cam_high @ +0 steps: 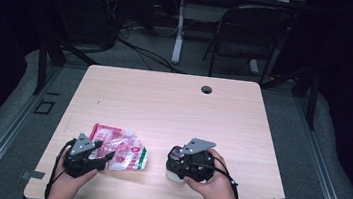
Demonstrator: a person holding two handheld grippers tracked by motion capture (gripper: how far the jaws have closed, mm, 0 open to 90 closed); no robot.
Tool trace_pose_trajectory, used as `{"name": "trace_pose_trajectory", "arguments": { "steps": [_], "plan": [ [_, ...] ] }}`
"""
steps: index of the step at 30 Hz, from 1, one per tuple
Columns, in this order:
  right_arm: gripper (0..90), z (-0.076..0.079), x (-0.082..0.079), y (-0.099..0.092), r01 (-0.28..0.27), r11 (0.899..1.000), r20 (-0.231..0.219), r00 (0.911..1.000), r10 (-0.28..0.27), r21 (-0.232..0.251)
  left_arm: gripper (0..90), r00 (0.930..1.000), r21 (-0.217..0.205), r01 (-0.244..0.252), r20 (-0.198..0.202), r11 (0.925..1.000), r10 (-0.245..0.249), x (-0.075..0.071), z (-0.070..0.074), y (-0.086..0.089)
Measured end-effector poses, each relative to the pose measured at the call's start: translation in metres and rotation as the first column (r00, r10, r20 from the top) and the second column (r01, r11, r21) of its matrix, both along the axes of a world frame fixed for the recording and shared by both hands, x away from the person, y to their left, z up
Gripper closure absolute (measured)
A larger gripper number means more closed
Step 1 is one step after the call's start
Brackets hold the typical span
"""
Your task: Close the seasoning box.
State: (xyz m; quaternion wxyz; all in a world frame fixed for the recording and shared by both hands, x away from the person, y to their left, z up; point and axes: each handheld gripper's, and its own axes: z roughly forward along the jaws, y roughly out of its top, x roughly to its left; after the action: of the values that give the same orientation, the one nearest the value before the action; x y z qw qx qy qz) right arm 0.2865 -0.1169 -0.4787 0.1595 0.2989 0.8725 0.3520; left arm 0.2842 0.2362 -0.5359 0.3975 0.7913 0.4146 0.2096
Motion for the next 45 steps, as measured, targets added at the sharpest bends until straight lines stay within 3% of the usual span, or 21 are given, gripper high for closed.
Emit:
{"name": "trace_pose_trajectory", "arguments": {
  "steps": [33, 45],
  "plan": [
    [45.5, -0.002, 0.000, 0.001, 0.002, 0.999, -0.024, 0.9997, -0.001, 0.033, 39.8, 1.0000, -0.003, -0.005, -0.005, 1.0000, 0.005, 0.000, -0.002, 0.000],
    [45.1, 0.002, -0.001, -0.017, 0.047, 0.997, -0.016, 0.9988, -0.046, 0.066, 39.8, 1.0000, -0.003, -0.007, -0.006, 1.0000, 0.007, 0.000, -0.002, 0.000]
  ]
}}
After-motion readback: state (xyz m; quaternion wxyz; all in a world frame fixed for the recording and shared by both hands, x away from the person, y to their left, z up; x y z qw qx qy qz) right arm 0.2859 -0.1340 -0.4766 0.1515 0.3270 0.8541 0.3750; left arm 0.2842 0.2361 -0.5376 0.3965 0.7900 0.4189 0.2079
